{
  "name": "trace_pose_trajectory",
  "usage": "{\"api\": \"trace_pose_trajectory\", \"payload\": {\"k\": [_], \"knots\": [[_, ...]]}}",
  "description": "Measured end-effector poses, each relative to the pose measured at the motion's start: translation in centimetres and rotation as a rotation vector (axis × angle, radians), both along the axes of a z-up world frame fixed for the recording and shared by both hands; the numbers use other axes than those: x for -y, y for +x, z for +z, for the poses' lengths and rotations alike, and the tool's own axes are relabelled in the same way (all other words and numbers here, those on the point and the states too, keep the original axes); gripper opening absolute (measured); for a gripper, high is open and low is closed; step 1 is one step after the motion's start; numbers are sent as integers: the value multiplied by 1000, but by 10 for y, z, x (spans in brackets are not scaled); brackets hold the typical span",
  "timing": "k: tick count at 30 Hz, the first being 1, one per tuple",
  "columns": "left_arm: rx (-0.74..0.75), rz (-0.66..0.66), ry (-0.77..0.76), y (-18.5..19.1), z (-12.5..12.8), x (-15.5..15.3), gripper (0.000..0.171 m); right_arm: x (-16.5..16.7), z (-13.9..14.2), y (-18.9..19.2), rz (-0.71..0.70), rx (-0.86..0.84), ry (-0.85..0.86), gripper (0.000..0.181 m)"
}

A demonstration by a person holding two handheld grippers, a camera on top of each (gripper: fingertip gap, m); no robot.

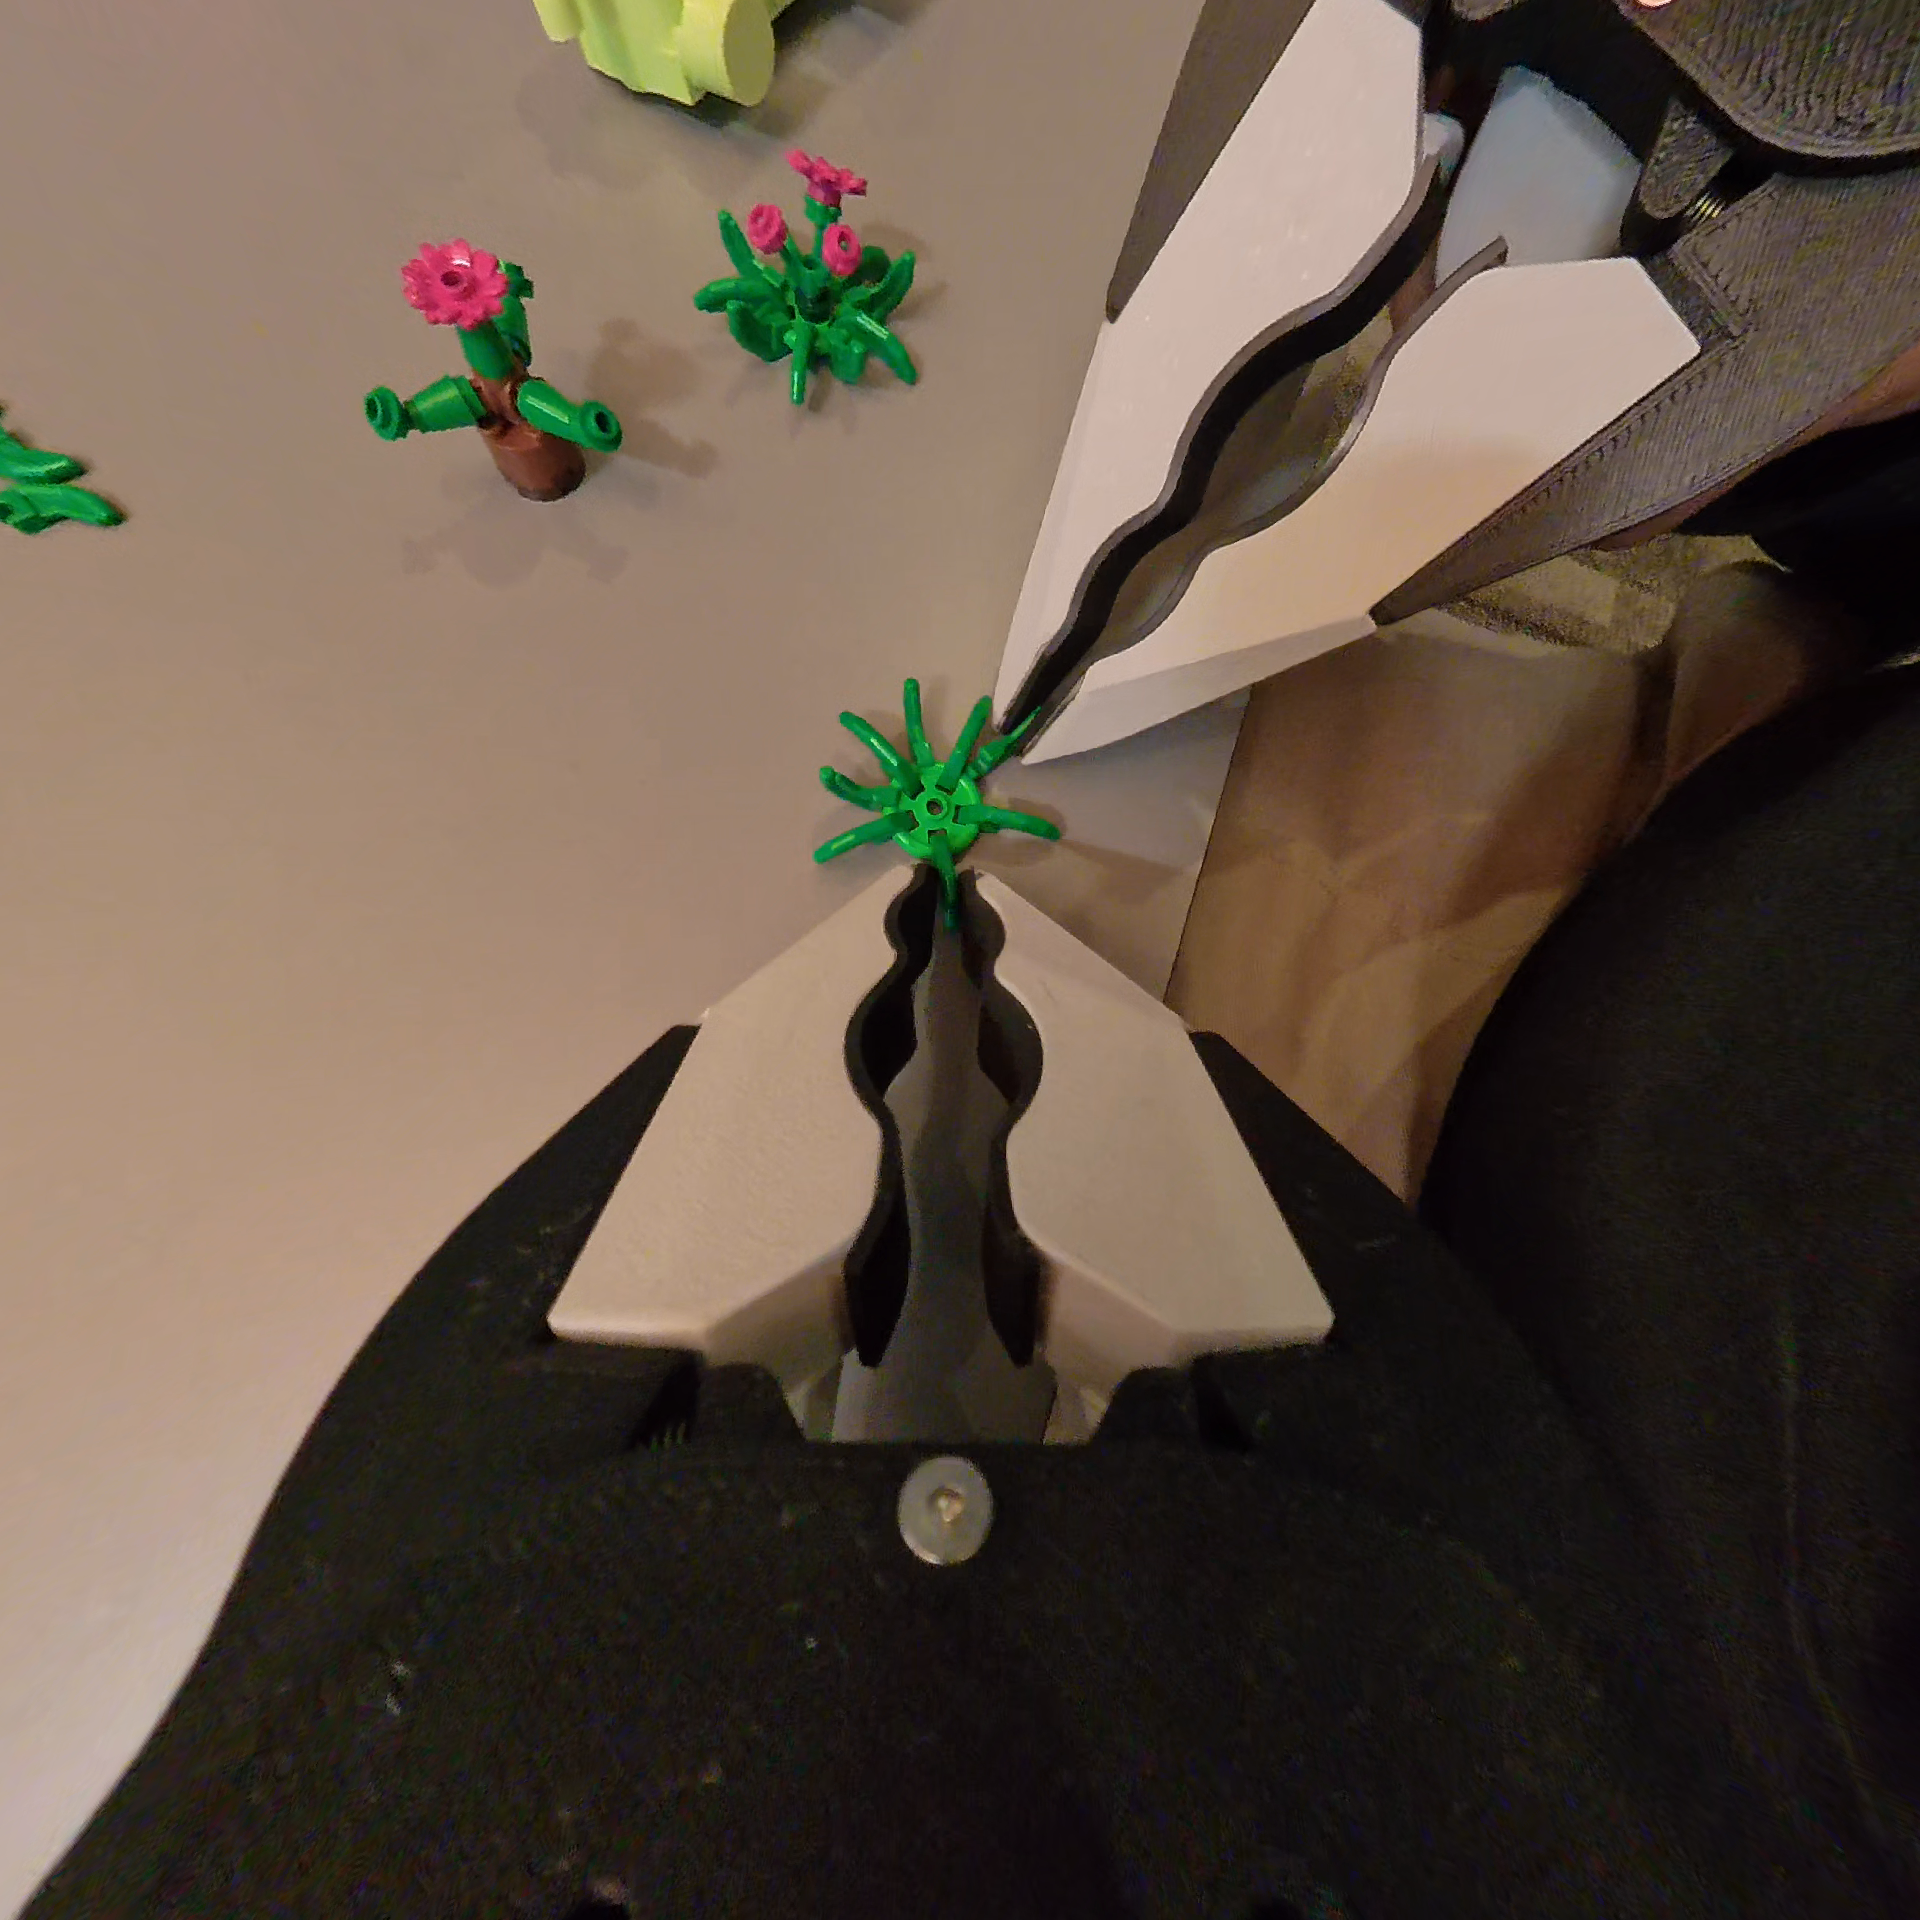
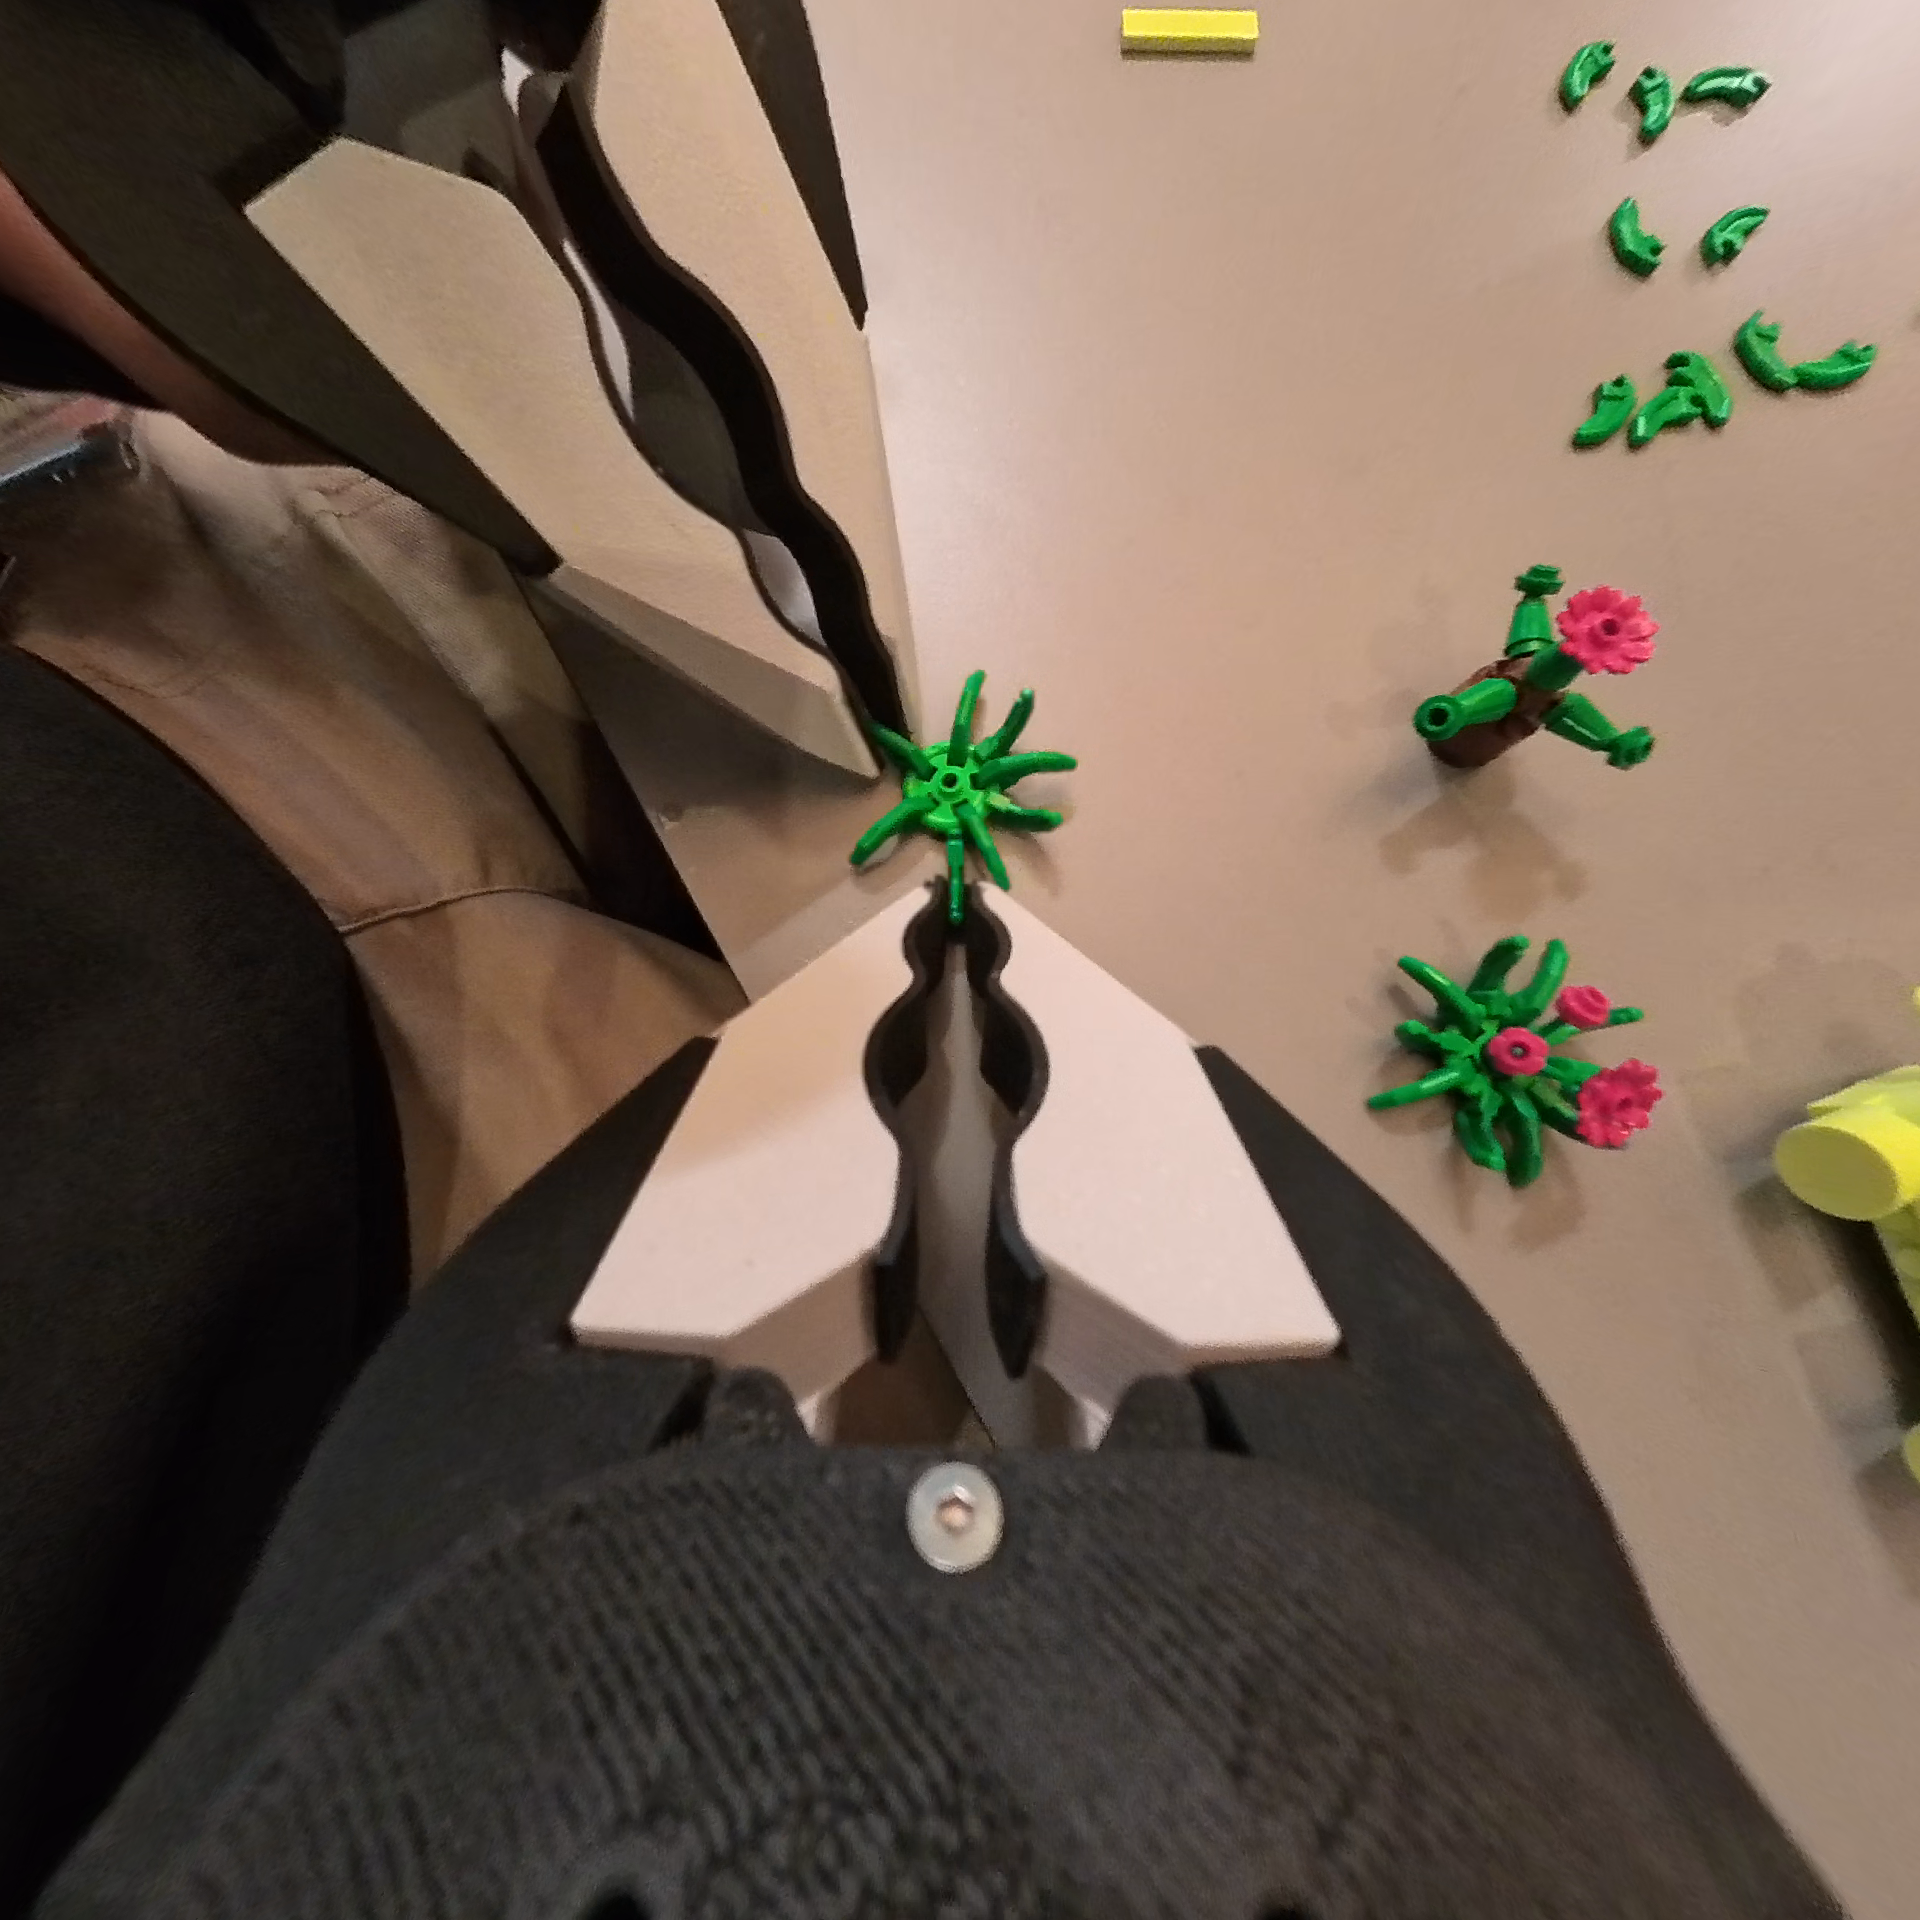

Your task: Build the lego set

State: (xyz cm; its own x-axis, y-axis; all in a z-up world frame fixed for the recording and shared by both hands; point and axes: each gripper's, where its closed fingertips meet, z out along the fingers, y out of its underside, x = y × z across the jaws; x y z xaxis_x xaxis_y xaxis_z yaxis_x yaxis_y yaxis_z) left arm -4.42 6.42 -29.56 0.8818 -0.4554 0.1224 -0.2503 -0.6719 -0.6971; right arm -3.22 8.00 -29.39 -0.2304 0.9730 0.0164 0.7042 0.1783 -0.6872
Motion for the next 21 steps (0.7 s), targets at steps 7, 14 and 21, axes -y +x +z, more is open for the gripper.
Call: {"api": "trace_pose_trajectory", "payload": {"k": [7,14,21], "knots": [[26,53,28,0,5,-4,2,-2,0,1,-11,7,8,0],[39,44,36,5,6,-3,4,-1,0,0,-9,6,5,0],[26,23,35,8,4,-1,7,0,1,0,-8,2,-4,0]]}}
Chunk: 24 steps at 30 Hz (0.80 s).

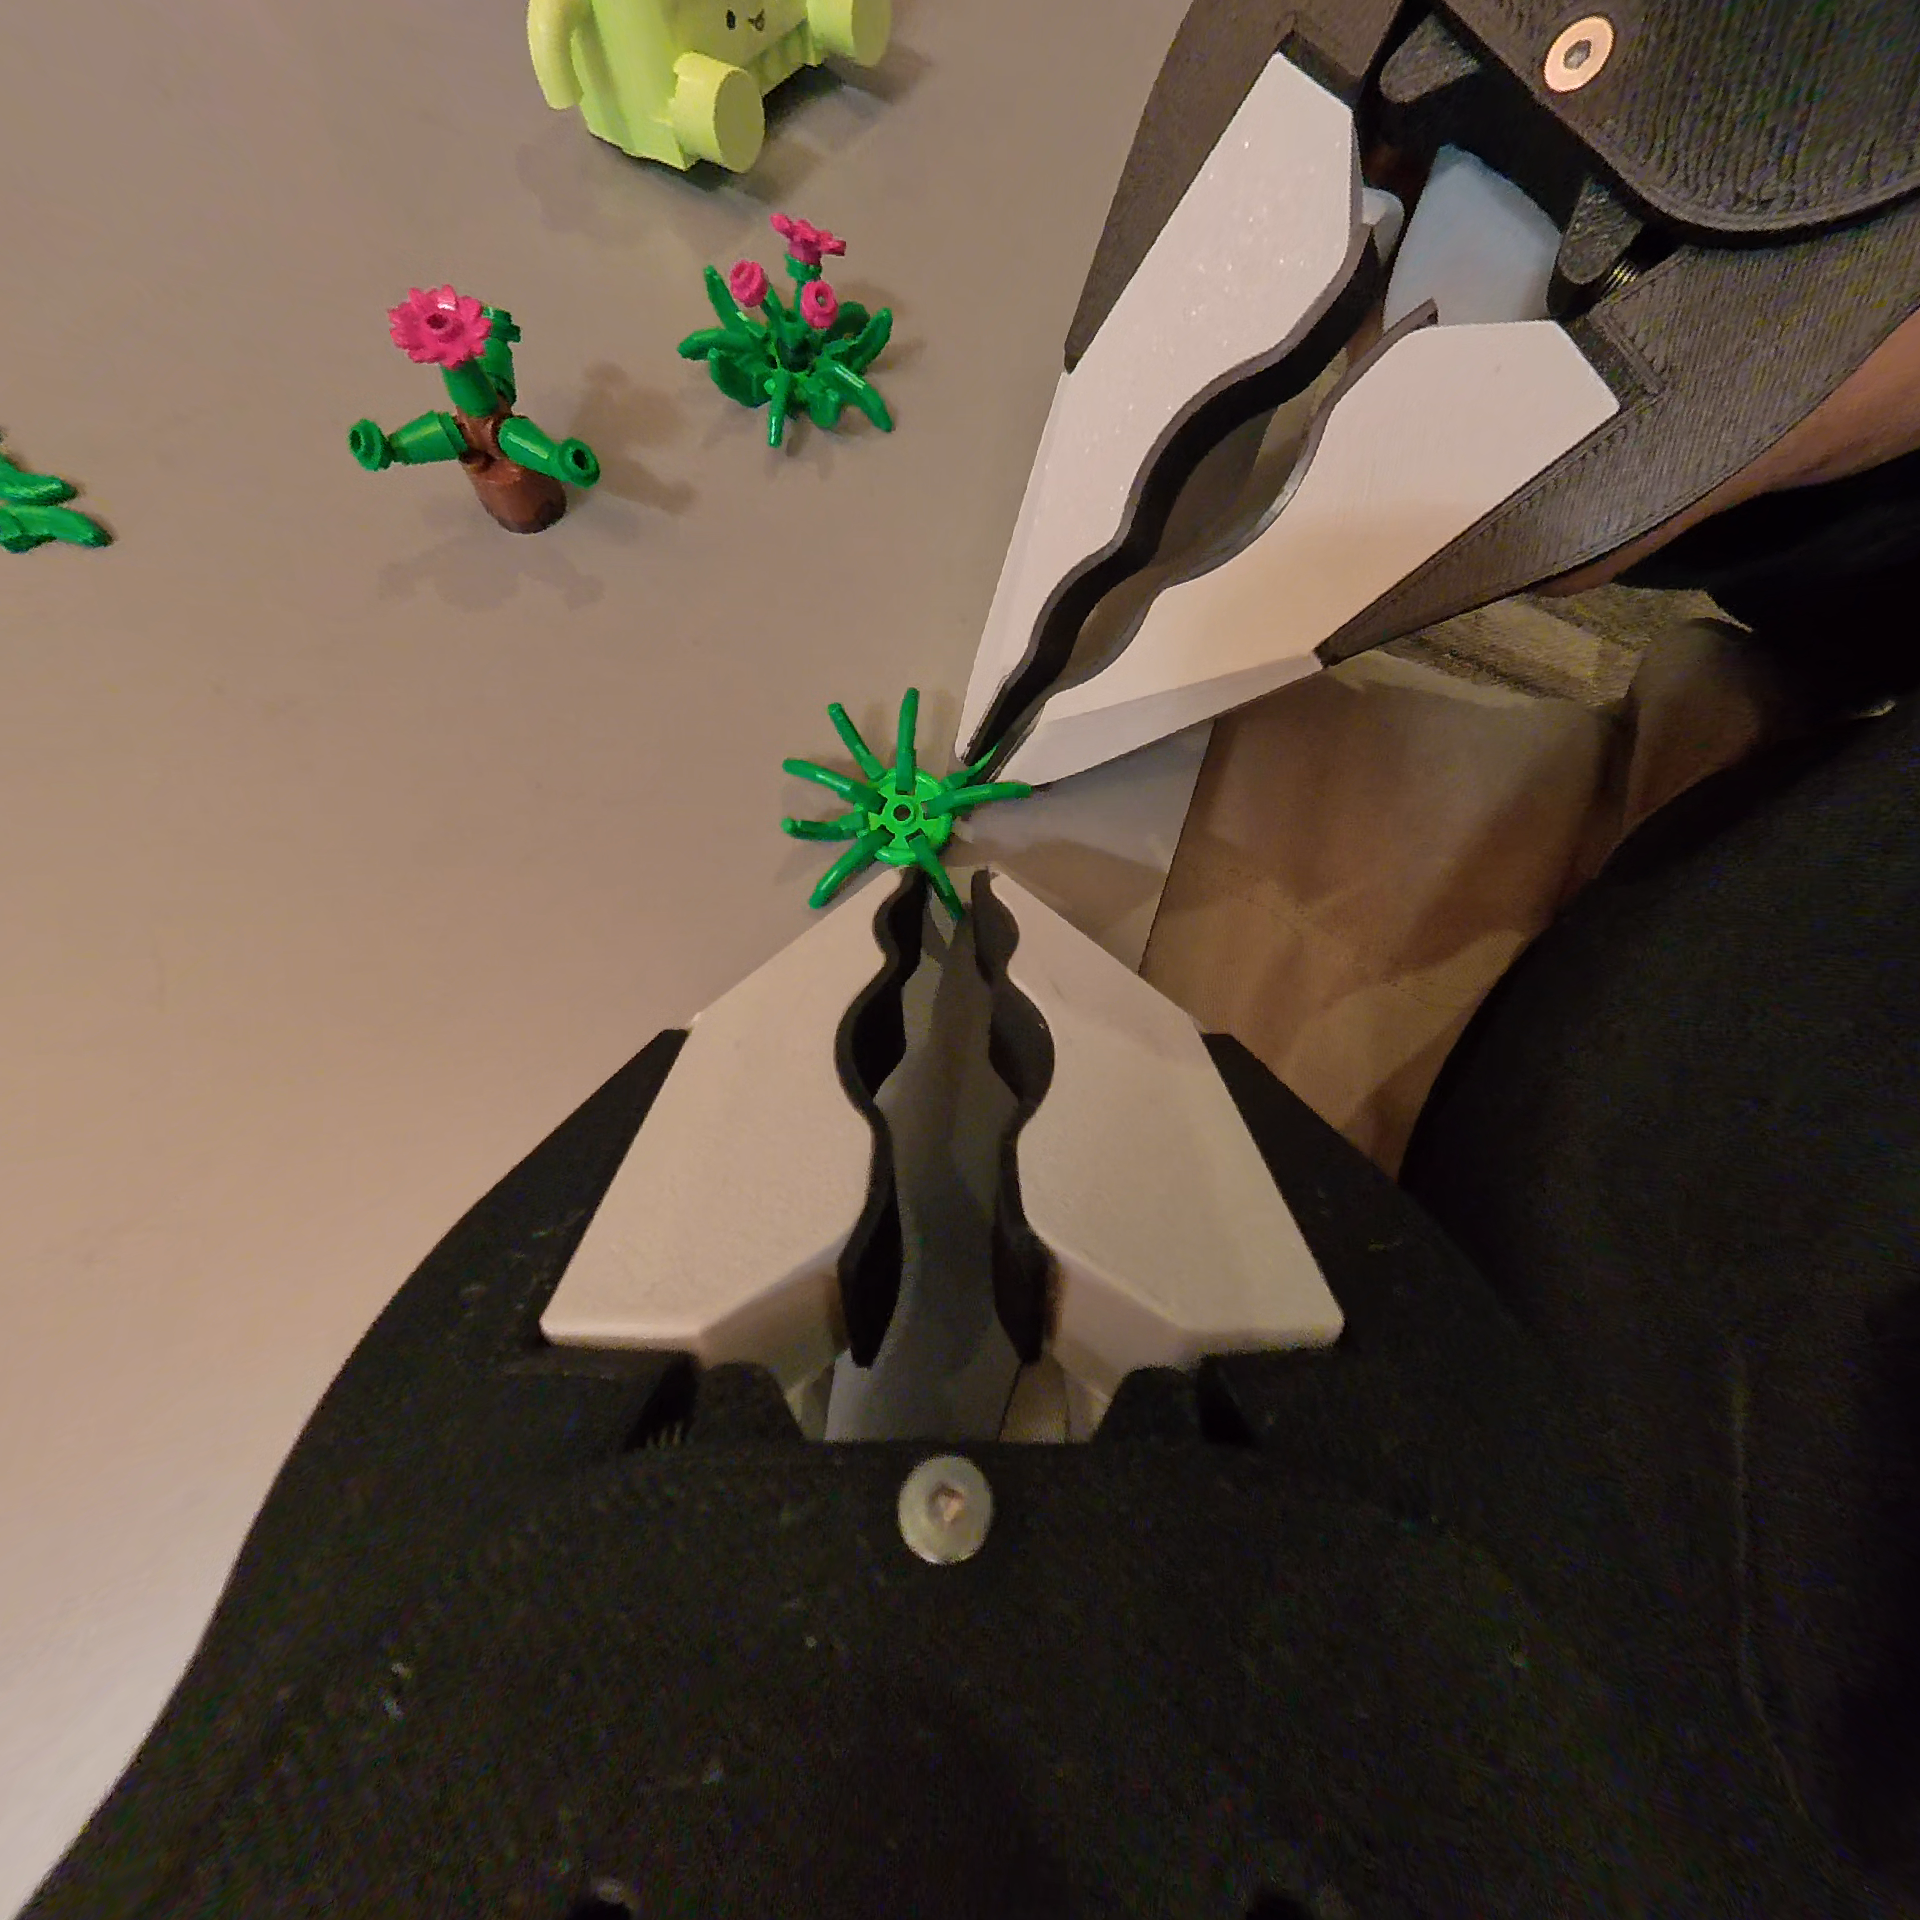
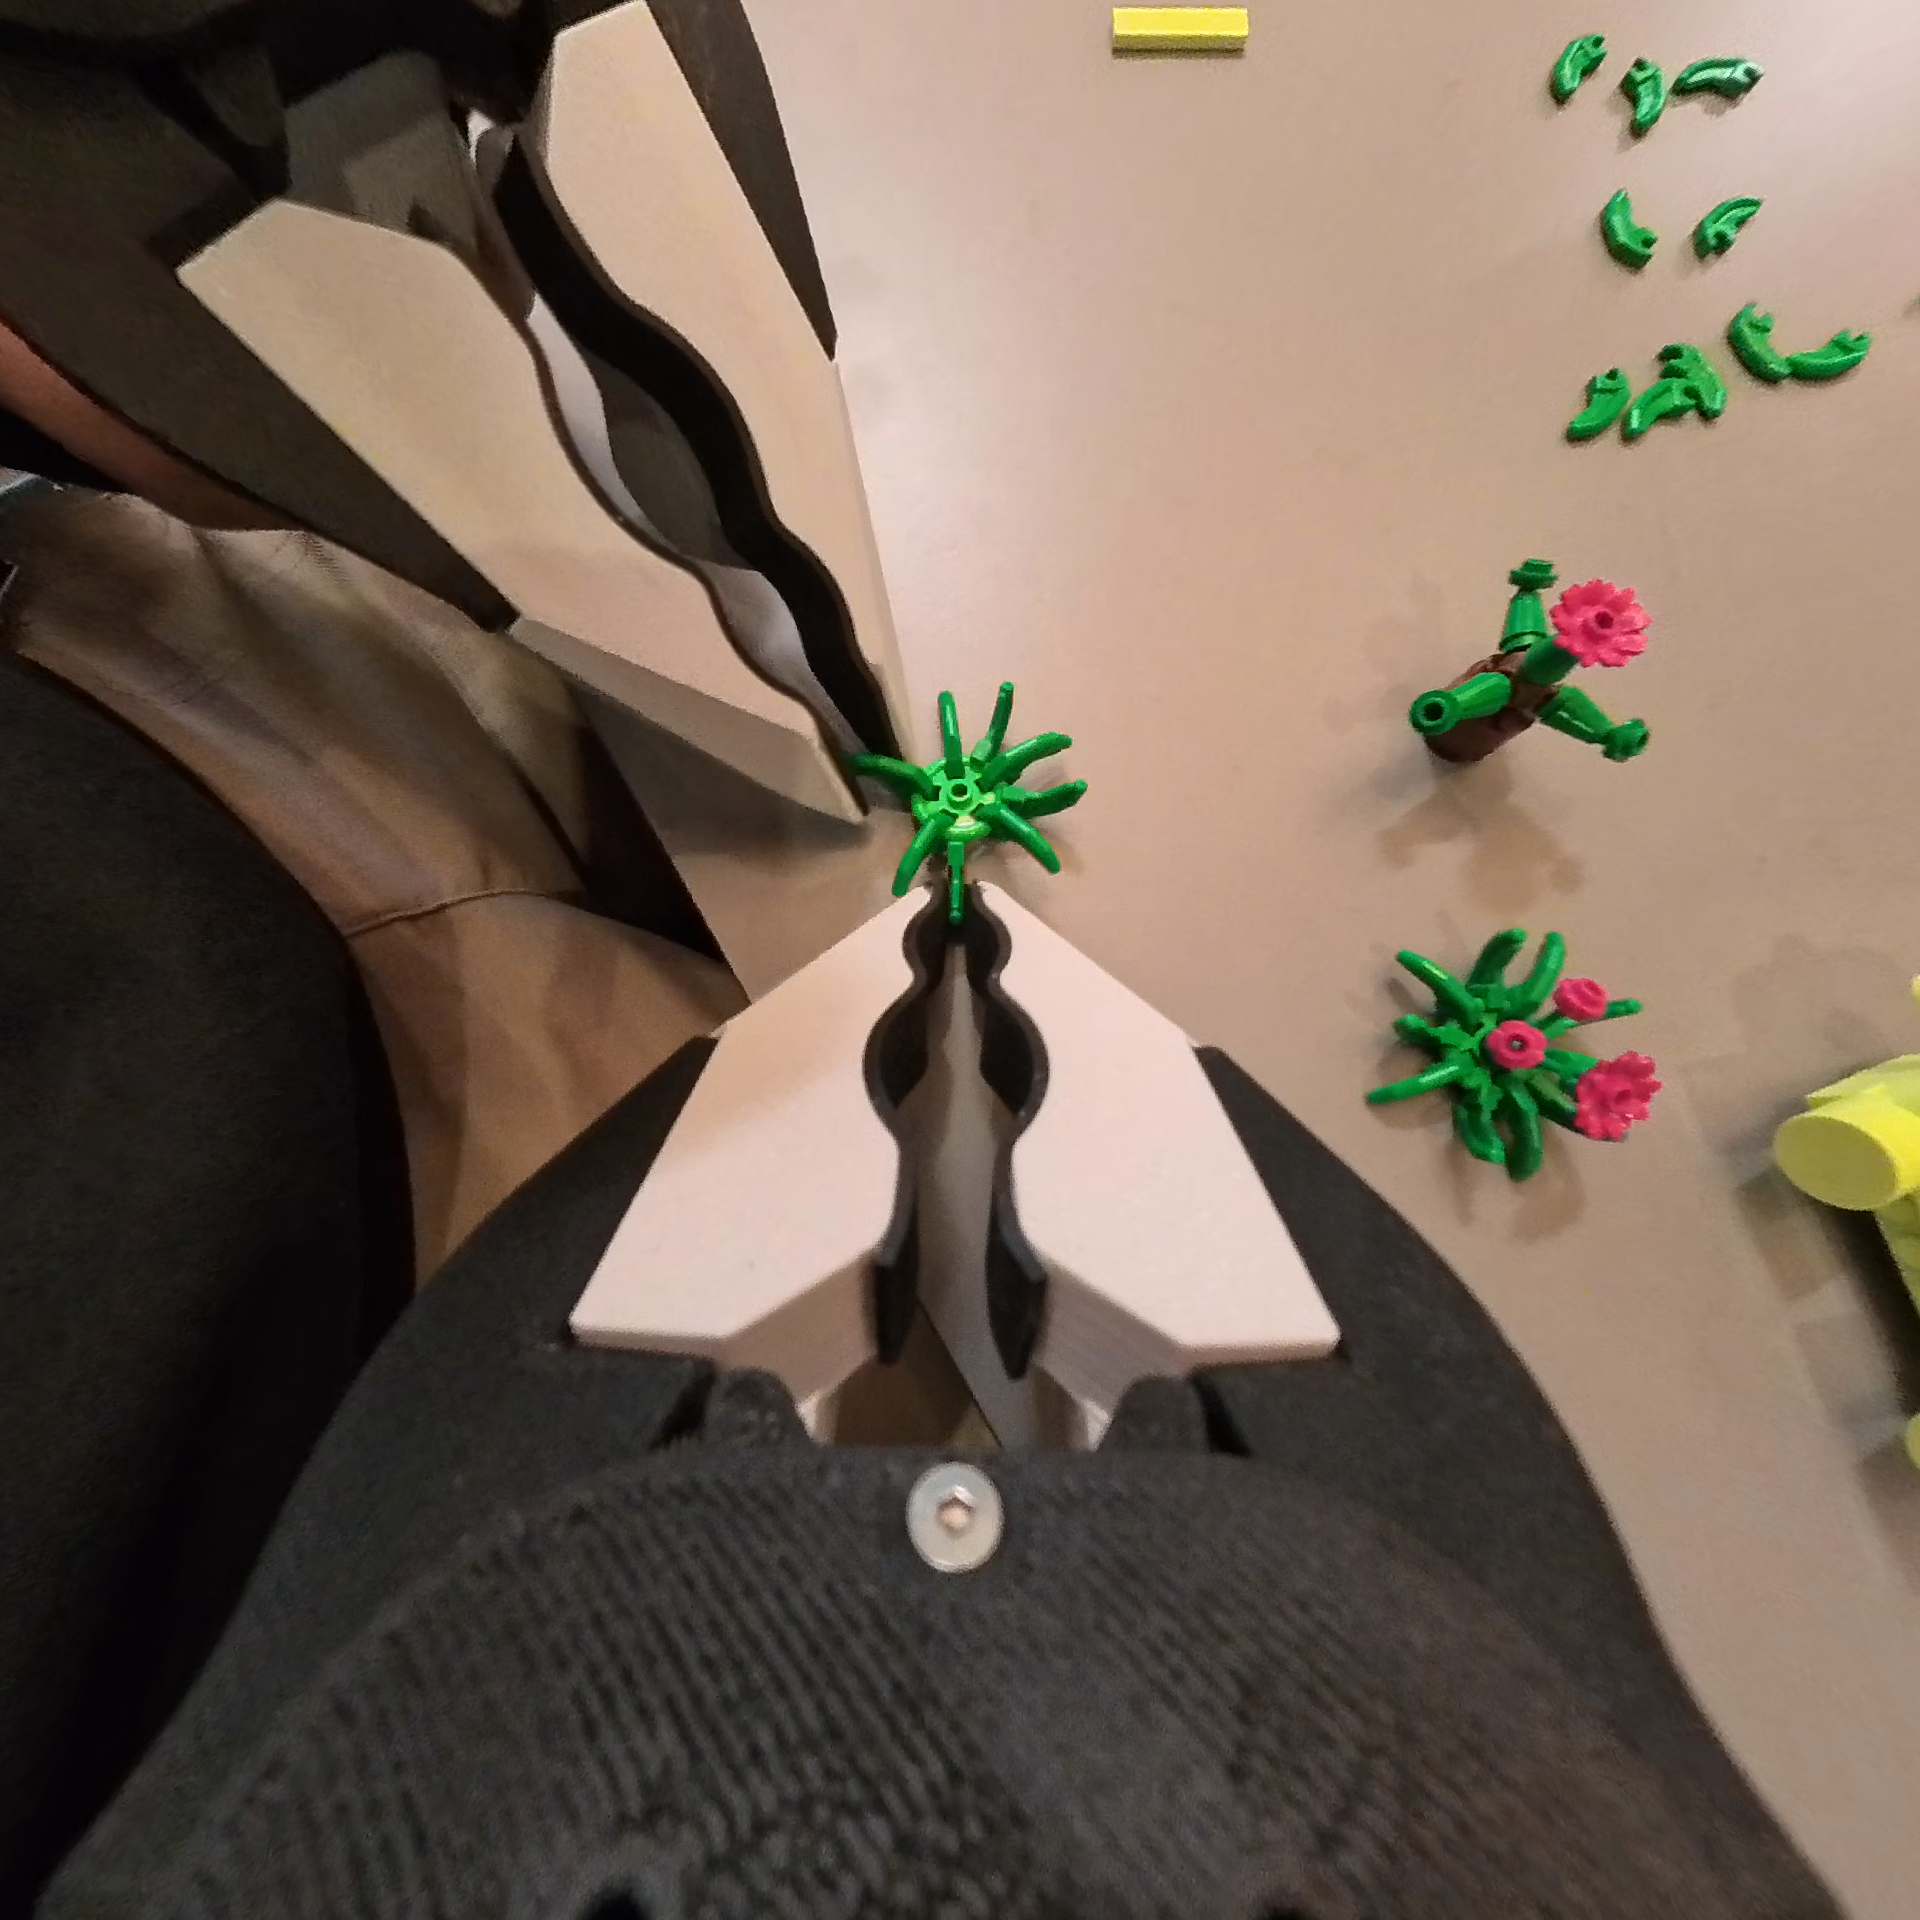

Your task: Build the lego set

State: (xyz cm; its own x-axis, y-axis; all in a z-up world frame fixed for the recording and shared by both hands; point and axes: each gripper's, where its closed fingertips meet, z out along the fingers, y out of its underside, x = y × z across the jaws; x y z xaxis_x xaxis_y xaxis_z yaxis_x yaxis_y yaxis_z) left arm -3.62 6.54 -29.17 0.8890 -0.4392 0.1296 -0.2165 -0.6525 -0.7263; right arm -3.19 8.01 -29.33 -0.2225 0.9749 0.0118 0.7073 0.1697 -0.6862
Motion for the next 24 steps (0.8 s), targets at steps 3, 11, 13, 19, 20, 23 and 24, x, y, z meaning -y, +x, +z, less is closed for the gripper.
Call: {"api": "trace_pose_trajectory", "payload": {"k": [3,11,13,19,20,23,24], "knots": [[-6,-8,13,0,4,1,11,0,0,0,1,-1,0,0],[-152,-92,158,1,16,-4,33,-1,0,-1,0,-4,-16,1],[-202,-113,184,2,16,-5,33,-1,0,-1,-1,-5,-17,1],[-283,-154,194,2,6,-6,29,0,1,-1,-1,-8,-31,1],[-297,-166,186,3,3,-6,28,0,0,-1,-1,-7,-32,1],[-337,-197,182,4,0,-7,23,-1,0,-1,-4,-6,-34,1],[-338,-205,180,5,0,-8,21,-1,0,-1,-4,-5,-34,1]]}}
